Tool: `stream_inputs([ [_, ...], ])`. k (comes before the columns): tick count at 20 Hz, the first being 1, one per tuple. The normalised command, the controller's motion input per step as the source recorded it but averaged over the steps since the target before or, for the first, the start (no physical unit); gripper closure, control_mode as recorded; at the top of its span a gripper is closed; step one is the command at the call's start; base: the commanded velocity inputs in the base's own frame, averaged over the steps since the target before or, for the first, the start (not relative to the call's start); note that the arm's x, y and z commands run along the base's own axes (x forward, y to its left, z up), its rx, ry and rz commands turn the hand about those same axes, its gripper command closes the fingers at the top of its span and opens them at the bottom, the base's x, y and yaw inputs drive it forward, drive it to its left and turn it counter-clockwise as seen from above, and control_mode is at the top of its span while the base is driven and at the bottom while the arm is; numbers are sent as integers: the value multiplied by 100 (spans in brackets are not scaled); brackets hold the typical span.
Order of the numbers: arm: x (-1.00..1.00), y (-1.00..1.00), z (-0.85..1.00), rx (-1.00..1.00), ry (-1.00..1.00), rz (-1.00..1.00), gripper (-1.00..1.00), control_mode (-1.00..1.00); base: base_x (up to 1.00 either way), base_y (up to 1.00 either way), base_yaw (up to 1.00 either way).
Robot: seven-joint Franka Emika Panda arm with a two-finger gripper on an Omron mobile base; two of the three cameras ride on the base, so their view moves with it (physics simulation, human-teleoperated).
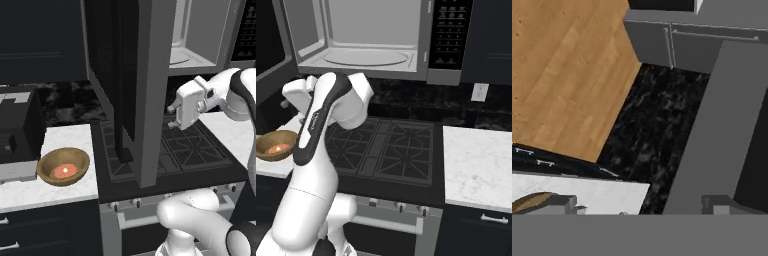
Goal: Open the microwave, place the bowl with waffle inside the microwave, then close the microwave door and turn it on.
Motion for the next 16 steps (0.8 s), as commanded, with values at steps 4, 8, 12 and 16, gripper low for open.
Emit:
stream_inputs([
  [4, 32, 28, -45, -23, 13, -7, -100, -100, 0, 0, 0],
  [8, 47, 7, -66, -8, 23, -13, -100, -100, 0, 0, 0],
  [12, 63, 0, -81, -1, 12, -13, -100, -100, 0, 0, 0],
  [16, 45, 10, -68, -4, 9, -16, -100, -100, 0, 0, 0],
])
